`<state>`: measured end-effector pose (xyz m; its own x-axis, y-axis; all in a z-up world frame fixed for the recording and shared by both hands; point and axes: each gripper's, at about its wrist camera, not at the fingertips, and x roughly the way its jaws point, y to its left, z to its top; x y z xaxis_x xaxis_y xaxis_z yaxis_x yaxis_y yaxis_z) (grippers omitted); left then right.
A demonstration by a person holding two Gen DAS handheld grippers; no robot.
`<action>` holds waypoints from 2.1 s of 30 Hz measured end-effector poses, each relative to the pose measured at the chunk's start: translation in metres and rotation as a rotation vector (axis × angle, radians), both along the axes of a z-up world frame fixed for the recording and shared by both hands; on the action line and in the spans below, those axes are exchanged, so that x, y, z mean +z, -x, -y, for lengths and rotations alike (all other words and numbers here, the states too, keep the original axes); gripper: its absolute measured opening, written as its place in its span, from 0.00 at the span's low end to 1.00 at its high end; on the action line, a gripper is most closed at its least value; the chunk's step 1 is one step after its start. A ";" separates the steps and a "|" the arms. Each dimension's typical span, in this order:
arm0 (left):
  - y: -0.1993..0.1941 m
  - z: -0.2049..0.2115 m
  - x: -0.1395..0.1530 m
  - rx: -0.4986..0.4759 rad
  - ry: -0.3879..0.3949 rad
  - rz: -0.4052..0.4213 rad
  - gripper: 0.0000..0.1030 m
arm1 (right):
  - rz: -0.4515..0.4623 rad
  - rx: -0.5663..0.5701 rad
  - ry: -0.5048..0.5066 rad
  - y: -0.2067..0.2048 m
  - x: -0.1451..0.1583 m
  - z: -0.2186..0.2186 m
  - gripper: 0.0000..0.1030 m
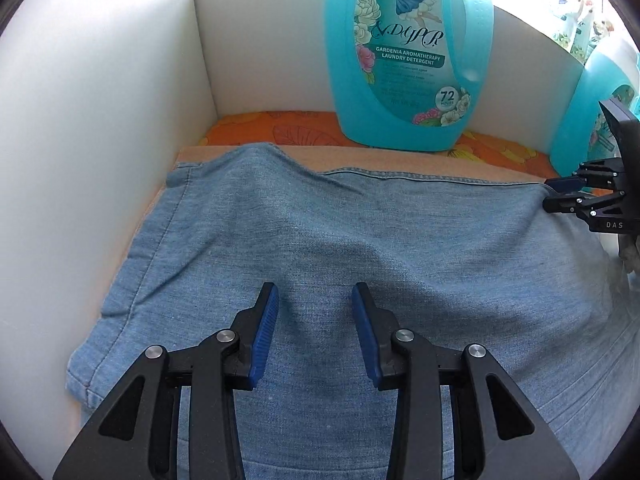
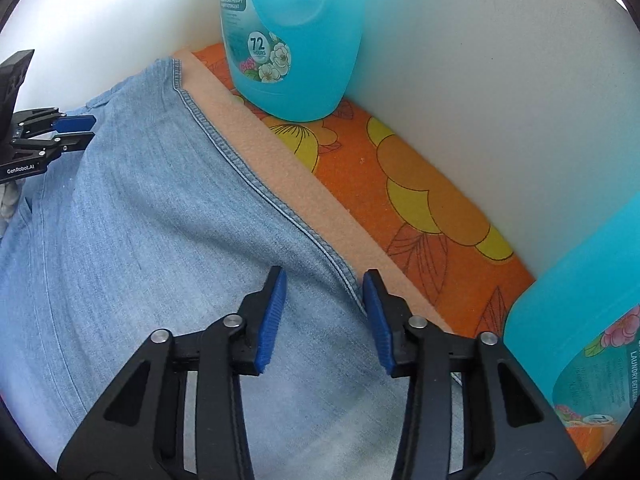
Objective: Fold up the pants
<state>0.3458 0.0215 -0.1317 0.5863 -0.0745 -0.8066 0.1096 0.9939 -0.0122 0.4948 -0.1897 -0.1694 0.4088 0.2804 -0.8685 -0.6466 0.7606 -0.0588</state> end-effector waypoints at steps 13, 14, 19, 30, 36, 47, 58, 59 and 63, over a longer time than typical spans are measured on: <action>-0.012 -0.048 0.043 0.138 0.175 0.021 0.59 | 0.169 0.000 -0.046 0.091 0.061 -0.002 0.06; -0.016 -0.050 0.045 0.145 0.181 0.014 0.59 | 0.175 0.009 -0.059 0.103 0.066 -0.003 0.06; -0.027 -0.047 0.057 0.158 0.208 -0.013 0.59 | 0.170 0.058 -0.091 0.162 0.067 -0.014 0.06; -0.054 0.001 0.025 0.124 0.269 -0.225 0.66 | 0.141 0.106 -0.034 0.222 0.042 -0.032 0.06; -0.055 -0.007 0.000 0.225 0.333 -0.269 0.59 | 0.159 0.093 -0.041 0.227 0.044 -0.030 0.06; -0.024 -0.037 0.023 0.234 0.387 -0.111 0.06 | 0.222 0.037 -0.029 0.227 0.054 -0.029 0.06; 0.083 -0.063 0.103 0.148 0.450 0.136 0.05 | 0.337 0.003 -0.053 0.281 0.094 -0.018 0.06; 0.099 -0.065 0.105 0.140 0.452 0.153 0.05 | 0.343 0.006 -0.053 0.292 0.095 -0.018 0.06; 0.164 -0.070 0.102 0.130 0.460 0.205 0.05 | 0.339 0.018 -0.064 0.332 0.094 -0.019 0.06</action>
<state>0.1815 0.0915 -0.0299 0.7571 -0.3103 -0.5749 0.0317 0.8964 -0.4422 0.1625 -0.1712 -0.0756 0.6654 0.3396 -0.6647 -0.6117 0.7585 -0.2248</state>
